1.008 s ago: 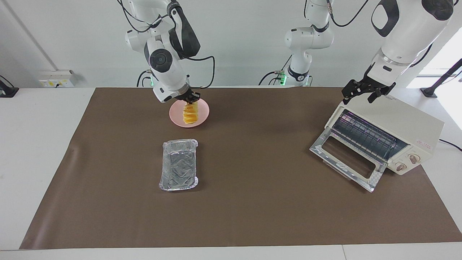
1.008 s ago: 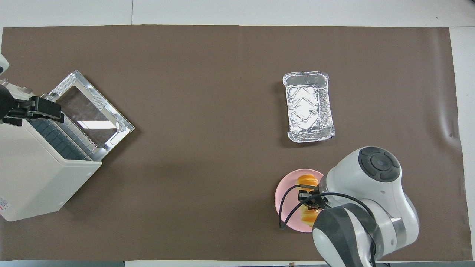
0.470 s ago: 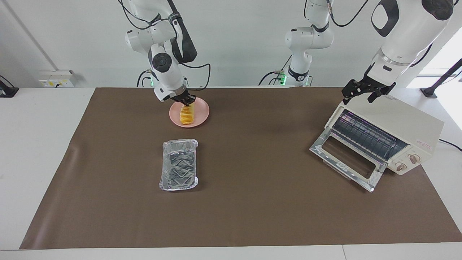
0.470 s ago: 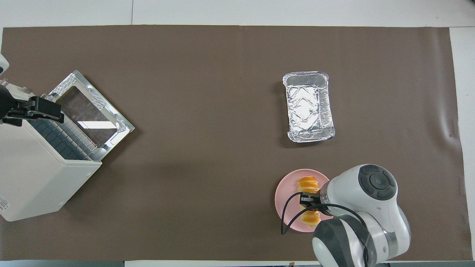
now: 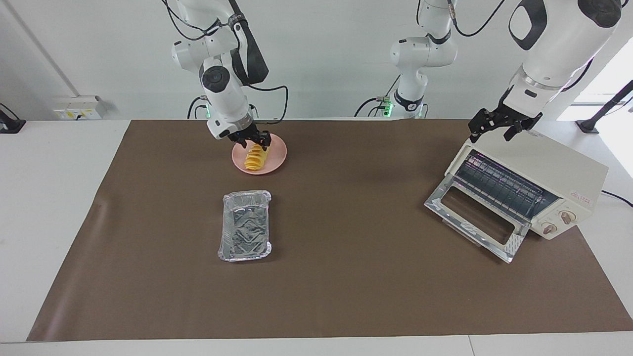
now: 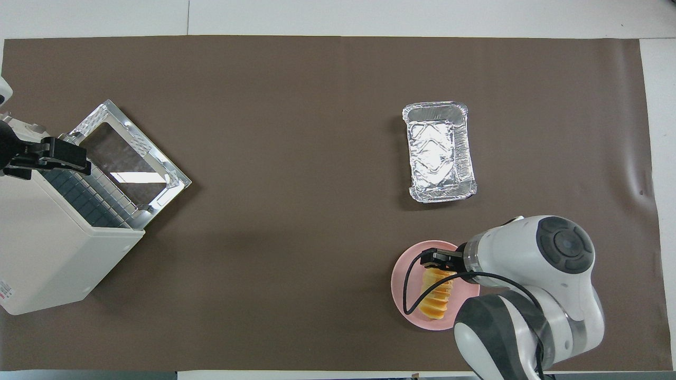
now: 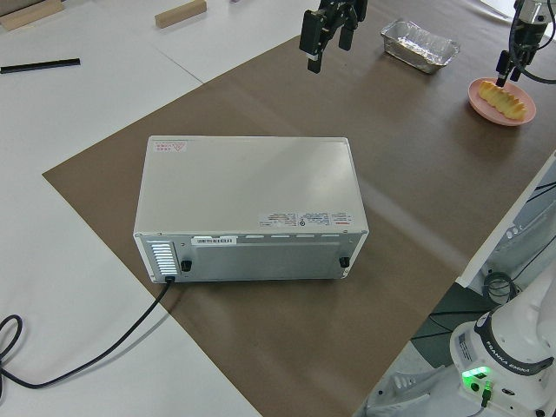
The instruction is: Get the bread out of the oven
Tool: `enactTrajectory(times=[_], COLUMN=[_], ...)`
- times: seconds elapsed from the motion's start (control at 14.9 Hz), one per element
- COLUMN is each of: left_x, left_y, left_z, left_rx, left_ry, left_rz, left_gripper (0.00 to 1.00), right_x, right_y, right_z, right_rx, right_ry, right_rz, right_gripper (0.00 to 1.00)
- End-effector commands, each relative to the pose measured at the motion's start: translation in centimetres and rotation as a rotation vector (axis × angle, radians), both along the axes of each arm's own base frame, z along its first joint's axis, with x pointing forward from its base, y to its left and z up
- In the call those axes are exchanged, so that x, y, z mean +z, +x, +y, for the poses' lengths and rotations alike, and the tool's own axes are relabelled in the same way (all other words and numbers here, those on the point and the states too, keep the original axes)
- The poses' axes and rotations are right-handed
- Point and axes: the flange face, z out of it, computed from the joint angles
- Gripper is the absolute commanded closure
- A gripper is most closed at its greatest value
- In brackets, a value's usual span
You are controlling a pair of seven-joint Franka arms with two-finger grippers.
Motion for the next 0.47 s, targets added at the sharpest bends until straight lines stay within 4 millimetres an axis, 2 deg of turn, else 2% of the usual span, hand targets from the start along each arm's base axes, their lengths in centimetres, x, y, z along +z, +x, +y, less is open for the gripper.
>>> enactTrajectory(times=[0.0, 0.2, 0.4], left_x=[0.4, 0.4, 0.5], left_y=[-0.6, -0.6, -0.7], left_z=[0.3, 0.3, 0.3], left_rx=[0.003, 0.003, 0.003], left_ry=[0.011, 0.011, 0.011], left_rz=[0.004, 0.004, 0.002], left_gripper=[0.0, 0.0, 0.0], right_x=[7.0, 12.6, 16.1], right_y=[4.8, 8.8, 12.1], right_z=[-1.5, -3.3, -6.7], right_rx=[-0.01, 0.141, 0.284], right_ry=[0.023, -0.071, -0.113], right_rz=[-0.063, -0.131, -0.183], right_gripper=[0.0, 0.0, 0.0])
